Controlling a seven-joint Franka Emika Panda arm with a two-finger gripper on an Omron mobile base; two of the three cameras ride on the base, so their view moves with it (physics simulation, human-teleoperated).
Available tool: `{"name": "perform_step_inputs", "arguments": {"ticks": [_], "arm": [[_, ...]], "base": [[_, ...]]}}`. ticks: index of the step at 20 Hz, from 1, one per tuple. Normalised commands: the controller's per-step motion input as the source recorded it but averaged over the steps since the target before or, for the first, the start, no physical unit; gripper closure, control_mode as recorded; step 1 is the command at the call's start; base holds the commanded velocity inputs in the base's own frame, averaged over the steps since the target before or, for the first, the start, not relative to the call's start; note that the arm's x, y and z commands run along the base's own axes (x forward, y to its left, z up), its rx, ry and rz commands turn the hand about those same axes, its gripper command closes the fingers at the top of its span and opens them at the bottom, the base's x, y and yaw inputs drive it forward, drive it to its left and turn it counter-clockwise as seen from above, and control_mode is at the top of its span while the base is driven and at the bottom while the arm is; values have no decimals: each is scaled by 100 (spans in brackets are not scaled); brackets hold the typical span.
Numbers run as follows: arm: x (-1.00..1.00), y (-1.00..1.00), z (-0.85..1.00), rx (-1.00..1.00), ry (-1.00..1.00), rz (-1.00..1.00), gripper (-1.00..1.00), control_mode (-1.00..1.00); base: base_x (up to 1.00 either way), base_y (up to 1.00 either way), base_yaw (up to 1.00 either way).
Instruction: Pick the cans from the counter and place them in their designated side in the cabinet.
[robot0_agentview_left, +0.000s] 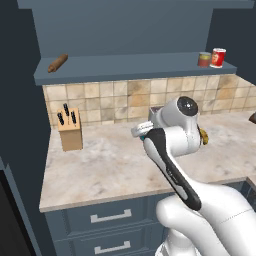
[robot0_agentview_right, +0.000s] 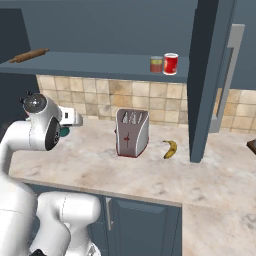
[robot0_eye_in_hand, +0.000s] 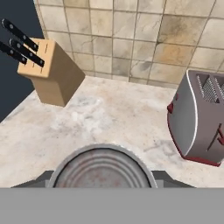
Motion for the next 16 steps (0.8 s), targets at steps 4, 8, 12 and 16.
{"name": "perform_step_inputs", "arguments": {"ticks": [4, 8, 12, 16], "arm": [[-36, -21, 20, 0, -2, 0, 100, -100], [-29, -18, 20, 0, -5, 0, 100, -100], [-28, -18, 28, 0, -7, 0, 100, -100], [-24, -15, 32, 0, -6, 0, 100, -100]], "base": [[0, 0, 0], [0, 0, 0], [0, 0, 0], [0, 0, 0]]}}
